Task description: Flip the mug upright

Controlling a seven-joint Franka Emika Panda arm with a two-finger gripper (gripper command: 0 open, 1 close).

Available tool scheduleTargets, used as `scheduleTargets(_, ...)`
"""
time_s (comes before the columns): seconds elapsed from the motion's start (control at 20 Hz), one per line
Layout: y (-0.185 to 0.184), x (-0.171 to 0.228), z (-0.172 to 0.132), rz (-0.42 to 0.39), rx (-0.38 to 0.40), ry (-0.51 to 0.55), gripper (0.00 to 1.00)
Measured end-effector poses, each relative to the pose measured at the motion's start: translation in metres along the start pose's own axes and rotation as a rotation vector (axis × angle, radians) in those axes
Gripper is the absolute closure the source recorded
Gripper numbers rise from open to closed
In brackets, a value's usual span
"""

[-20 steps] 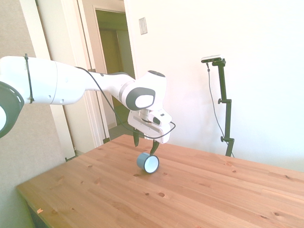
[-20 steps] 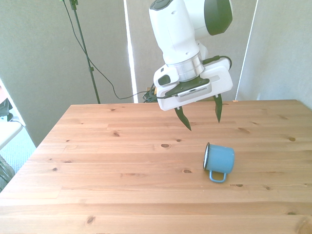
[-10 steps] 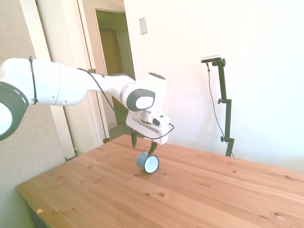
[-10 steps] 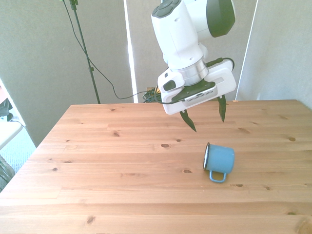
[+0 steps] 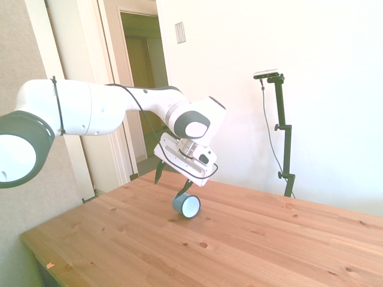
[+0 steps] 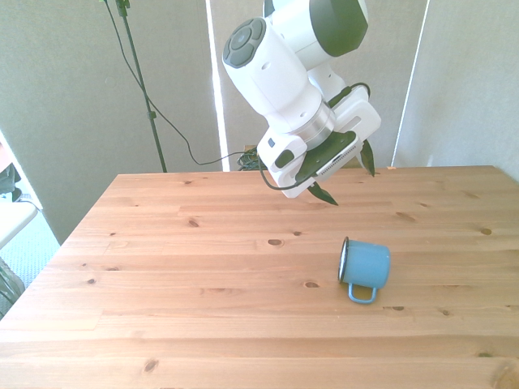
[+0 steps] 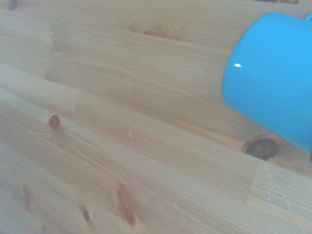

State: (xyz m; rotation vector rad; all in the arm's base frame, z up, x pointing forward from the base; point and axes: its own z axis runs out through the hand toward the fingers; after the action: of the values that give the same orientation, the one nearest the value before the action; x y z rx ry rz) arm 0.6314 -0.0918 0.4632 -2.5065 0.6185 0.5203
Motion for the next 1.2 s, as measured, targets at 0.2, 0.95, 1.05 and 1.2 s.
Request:
scheduleTargets(0.2,-0.004,0.004,0.002,-0.033,-0.006,-0.017,0.0)
scheduleTargets(0.95,0.018,-0.012,0.029,-0.381,0.066,-0.575,0.0)
scheduleTargets(1.05,0.008,-0.016,0.028,-0.414,0.045,-0.579,0.0)
scheduleTargets(1.2,0.006,-0.015,0.024,-0.409,0.061,-0.578,0.0)
